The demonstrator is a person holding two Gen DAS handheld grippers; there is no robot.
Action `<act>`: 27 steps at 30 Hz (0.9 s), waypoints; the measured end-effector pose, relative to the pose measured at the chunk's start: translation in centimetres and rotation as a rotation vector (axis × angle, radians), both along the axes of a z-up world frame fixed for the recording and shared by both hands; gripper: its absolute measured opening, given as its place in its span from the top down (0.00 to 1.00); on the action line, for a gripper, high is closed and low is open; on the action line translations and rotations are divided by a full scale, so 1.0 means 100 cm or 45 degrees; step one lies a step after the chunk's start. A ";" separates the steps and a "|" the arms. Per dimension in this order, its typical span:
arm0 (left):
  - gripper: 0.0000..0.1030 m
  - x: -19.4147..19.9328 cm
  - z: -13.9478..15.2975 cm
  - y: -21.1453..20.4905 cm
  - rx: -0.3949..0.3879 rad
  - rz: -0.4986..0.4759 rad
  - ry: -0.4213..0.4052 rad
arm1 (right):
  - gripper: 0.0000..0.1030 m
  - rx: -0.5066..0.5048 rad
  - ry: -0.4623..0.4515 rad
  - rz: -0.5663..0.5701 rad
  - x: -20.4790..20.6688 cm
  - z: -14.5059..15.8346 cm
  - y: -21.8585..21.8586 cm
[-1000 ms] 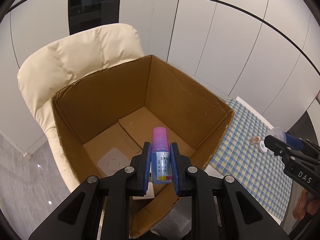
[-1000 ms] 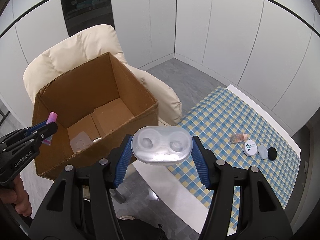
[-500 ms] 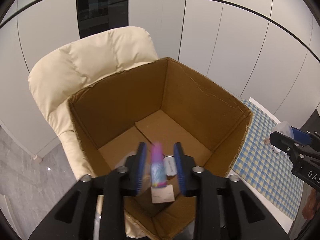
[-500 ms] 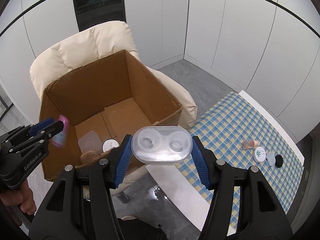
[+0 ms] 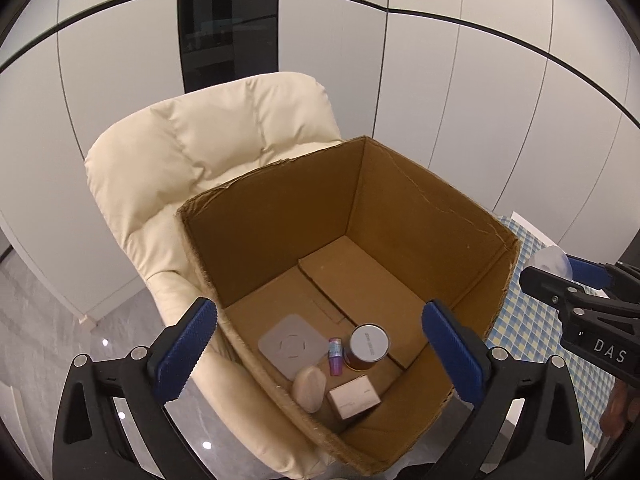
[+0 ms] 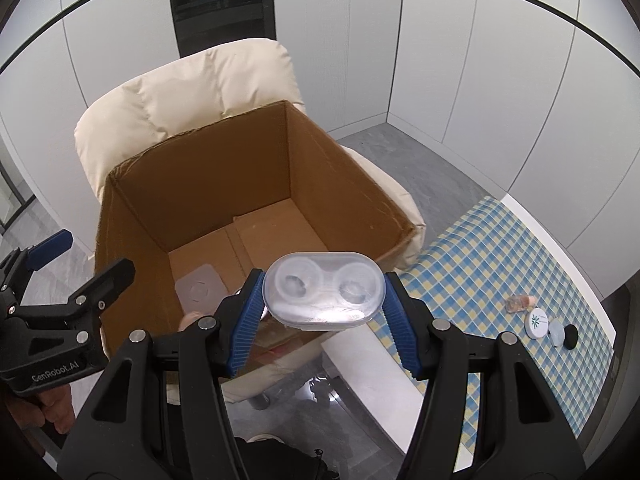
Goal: Organize objects
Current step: 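Lower the spray bottle into the box with the left gripper while the right holds the lens case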
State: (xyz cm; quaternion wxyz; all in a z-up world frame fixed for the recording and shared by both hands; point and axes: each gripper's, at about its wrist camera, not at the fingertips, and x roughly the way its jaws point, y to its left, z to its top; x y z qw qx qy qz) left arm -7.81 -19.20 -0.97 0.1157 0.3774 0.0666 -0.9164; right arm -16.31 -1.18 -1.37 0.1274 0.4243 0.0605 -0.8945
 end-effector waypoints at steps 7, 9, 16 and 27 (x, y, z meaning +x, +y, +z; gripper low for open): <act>0.01 0.007 -0.003 -0.017 0.032 0.041 -0.018 | 0.41 0.006 -0.001 0.050 0.001 -0.001 -0.023; 0.01 0.010 -0.003 -0.022 0.034 0.053 -0.020 | 0.41 0.005 -0.002 0.062 0.000 -0.001 -0.028; 0.01 0.021 -0.002 -0.041 0.039 0.103 -0.016 | 0.41 0.002 -0.009 0.104 0.000 -0.003 -0.052; 0.01 0.038 -0.002 -0.070 0.052 0.181 -0.020 | 0.41 0.004 -0.018 0.191 0.004 -0.004 -0.090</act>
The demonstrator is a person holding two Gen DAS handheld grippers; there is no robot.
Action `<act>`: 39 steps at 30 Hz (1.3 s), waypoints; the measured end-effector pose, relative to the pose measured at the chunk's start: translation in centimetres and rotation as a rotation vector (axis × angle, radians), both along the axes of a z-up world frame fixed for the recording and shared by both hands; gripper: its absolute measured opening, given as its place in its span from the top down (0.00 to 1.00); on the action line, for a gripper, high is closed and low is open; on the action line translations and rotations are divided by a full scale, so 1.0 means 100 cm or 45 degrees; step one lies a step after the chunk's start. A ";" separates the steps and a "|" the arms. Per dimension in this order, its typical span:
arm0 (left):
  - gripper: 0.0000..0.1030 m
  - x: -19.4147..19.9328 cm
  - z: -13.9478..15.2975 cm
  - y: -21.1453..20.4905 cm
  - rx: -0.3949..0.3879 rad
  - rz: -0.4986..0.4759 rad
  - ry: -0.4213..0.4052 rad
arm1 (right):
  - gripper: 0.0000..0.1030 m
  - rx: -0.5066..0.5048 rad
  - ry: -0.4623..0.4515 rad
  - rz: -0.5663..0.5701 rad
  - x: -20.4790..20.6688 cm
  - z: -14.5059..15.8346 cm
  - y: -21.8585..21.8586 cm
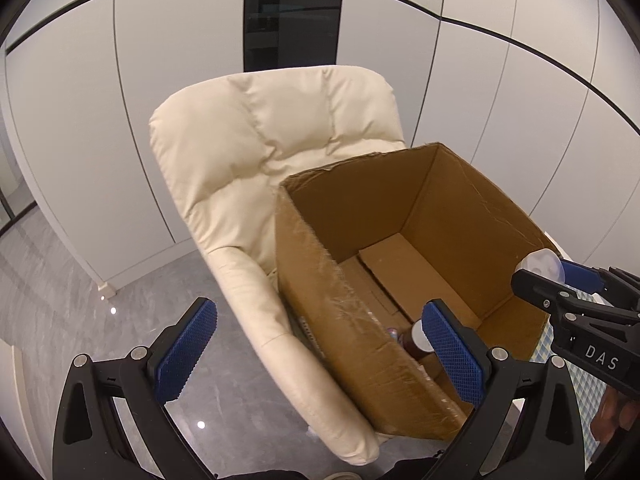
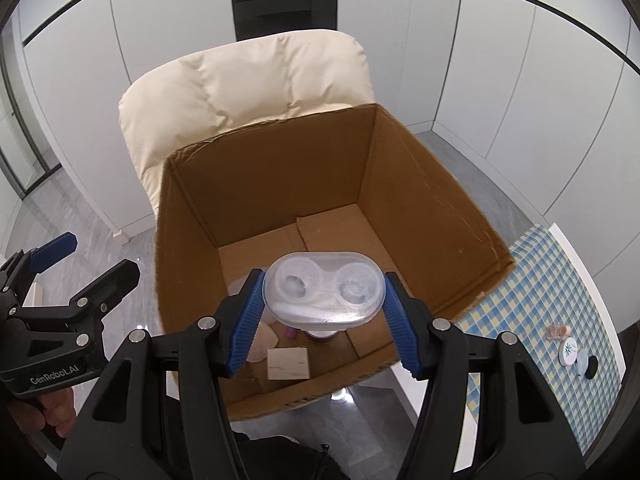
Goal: Organize objects
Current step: 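Lower the spray bottle into the box with the left gripper while the right holds the lens case, then lower the clear lens case into the box and open the right gripper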
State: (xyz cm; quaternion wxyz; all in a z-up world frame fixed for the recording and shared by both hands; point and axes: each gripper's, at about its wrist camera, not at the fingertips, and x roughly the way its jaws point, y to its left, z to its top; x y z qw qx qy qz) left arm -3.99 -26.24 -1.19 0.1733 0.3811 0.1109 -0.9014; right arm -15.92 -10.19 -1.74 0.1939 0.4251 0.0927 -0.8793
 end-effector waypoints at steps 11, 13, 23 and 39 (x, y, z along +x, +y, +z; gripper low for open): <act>0.01 0.005 -0.001 -0.012 0.019 0.034 -0.008 | 0.21 0.015 0.008 0.055 0.005 -0.001 -0.020; 0.01 0.005 -0.001 -0.011 0.016 0.035 -0.007 | 0.12 0.009 0.021 0.044 0.006 0.001 -0.019; 0.01 -0.006 -0.004 -0.002 0.039 0.016 -0.013 | 0.02 0.003 0.007 -0.009 0.002 0.001 0.000; 0.01 -0.025 -0.004 0.026 0.052 -0.039 -0.013 | 0.00 0.004 -0.005 -0.080 -0.003 -0.003 0.038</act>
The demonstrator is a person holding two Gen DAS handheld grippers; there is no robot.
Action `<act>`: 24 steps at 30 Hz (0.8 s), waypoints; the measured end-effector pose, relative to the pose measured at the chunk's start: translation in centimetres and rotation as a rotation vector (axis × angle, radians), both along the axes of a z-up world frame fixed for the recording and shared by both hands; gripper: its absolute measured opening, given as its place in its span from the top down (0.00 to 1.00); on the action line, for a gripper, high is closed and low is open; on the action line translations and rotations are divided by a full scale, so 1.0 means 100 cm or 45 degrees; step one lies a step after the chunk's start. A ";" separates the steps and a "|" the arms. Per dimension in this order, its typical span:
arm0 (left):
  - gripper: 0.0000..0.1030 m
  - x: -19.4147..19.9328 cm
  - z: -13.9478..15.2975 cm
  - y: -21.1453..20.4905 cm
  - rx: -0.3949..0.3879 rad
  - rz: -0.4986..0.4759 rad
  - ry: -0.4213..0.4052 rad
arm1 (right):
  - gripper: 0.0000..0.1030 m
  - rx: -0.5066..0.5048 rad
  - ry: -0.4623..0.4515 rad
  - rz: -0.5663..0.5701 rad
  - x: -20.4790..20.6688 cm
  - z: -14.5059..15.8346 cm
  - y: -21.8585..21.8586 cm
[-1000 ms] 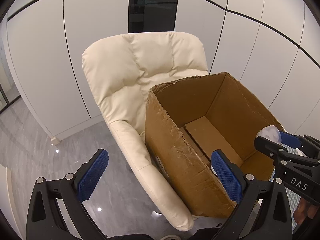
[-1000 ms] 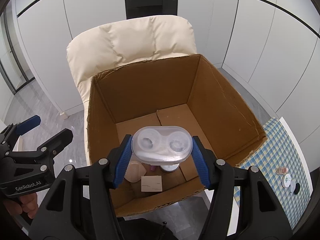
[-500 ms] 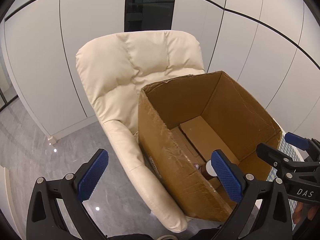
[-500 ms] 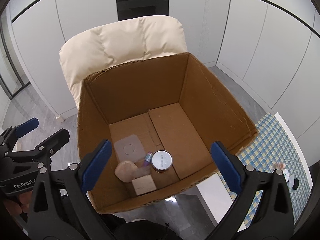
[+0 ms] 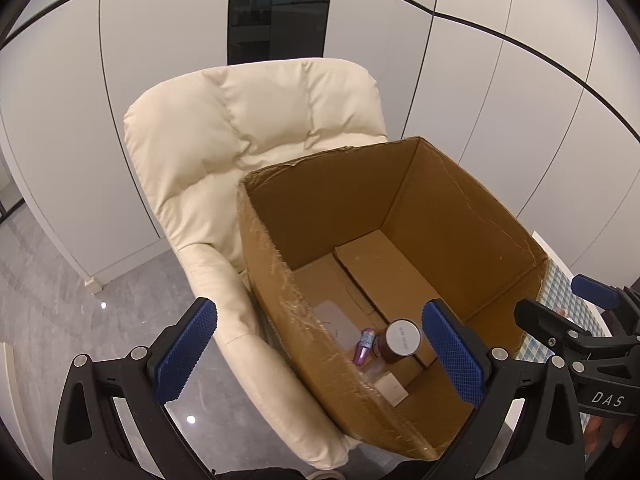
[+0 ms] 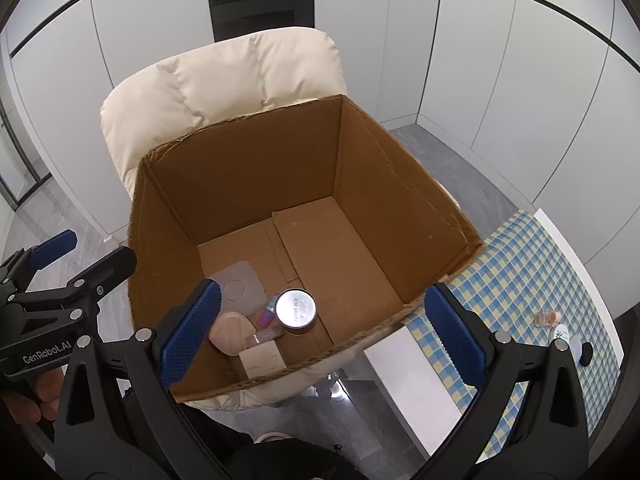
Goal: Organize objects
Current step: 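Lower the clear lens case into the box and open the right gripper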
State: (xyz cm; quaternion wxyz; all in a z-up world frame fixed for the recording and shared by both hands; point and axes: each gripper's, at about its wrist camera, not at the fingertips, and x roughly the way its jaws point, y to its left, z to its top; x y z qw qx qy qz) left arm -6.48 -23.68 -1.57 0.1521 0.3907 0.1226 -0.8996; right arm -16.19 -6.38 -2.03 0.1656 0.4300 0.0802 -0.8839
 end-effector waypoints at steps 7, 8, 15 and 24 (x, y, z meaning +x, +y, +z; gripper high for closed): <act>0.01 -0.006 0.001 0.013 -0.004 -0.017 0.005 | 0.00 0.008 0.017 -0.040 0.001 0.002 0.018; 0.01 -0.008 0.001 0.015 -0.005 -0.021 0.005 | 0.00 0.010 0.015 -0.045 0.001 0.001 0.020; 0.01 -0.016 0.001 0.030 -0.008 -0.055 0.006 | 0.00 0.010 0.025 -0.072 0.001 0.003 0.037; 0.01 -0.023 0.000 0.048 -0.011 -0.093 0.006 | 0.00 -0.001 0.018 -0.120 -0.001 0.004 0.058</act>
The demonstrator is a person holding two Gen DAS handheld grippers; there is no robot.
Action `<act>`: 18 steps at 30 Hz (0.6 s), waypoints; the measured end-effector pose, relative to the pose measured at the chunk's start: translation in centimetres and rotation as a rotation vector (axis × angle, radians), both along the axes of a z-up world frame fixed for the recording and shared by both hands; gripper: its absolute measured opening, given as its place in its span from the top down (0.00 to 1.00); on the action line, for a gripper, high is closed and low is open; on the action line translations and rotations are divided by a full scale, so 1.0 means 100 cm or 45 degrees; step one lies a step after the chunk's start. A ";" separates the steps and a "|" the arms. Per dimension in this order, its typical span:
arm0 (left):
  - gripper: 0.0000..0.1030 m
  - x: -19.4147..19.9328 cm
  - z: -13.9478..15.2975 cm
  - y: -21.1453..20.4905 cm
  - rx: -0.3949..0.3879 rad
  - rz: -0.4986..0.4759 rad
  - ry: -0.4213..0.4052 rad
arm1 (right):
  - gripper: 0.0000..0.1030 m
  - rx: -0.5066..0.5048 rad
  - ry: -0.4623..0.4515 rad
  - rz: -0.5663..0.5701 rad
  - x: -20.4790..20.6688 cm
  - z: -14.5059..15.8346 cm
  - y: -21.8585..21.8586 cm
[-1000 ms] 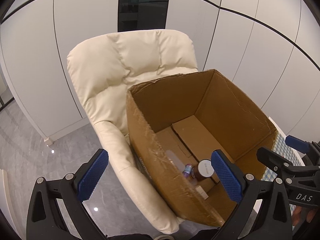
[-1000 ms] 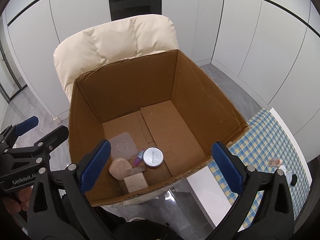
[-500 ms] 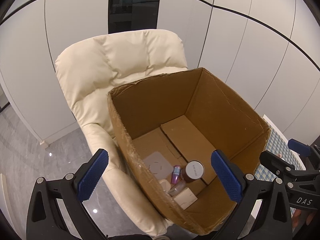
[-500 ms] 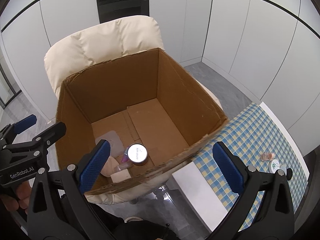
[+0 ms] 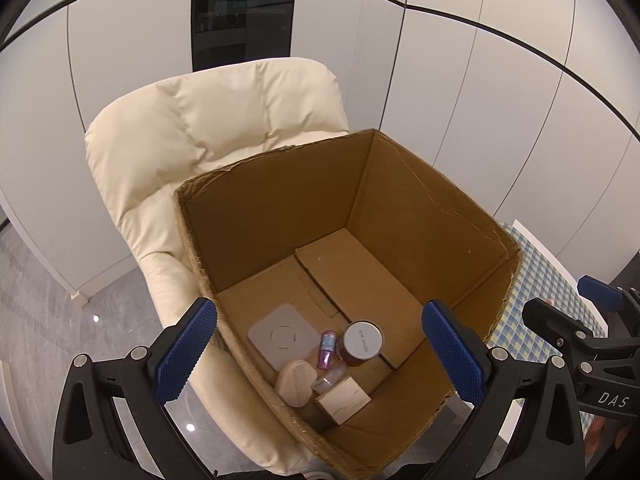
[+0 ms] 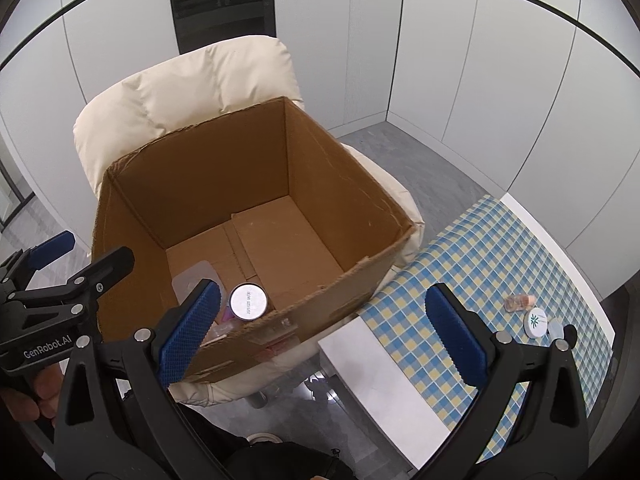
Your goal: Organize objects
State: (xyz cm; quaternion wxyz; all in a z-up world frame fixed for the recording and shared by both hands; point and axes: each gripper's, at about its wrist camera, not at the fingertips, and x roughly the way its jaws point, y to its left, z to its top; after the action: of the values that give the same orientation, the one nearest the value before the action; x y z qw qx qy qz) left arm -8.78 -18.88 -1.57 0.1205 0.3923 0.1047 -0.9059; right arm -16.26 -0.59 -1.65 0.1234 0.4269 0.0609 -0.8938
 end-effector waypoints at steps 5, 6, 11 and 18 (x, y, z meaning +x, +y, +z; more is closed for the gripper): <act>0.01 -0.004 0.001 0.009 -0.004 -0.018 0.003 | 0.00 -0.003 -0.001 -0.025 0.000 0.000 0.010; 0.01 -0.005 0.001 0.010 -0.003 -0.021 0.004 | 0.00 -0.003 -0.001 -0.029 0.000 0.000 0.012; 0.01 -0.009 0.000 0.019 -0.002 -0.041 0.000 | 0.00 -0.007 -0.004 -0.047 0.001 0.000 0.021; 0.01 -0.013 0.001 0.029 -0.011 -0.063 0.002 | 0.00 -0.013 -0.002 -0.076 0.002 0.000 0.035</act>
State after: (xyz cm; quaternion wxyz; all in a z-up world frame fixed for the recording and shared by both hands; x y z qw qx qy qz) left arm -10.09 -15.94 -1.46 0.0998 0.3935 0.0912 -0.9093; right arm -16.10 2.87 -1.63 0.0989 0.4285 0.0436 -0.8970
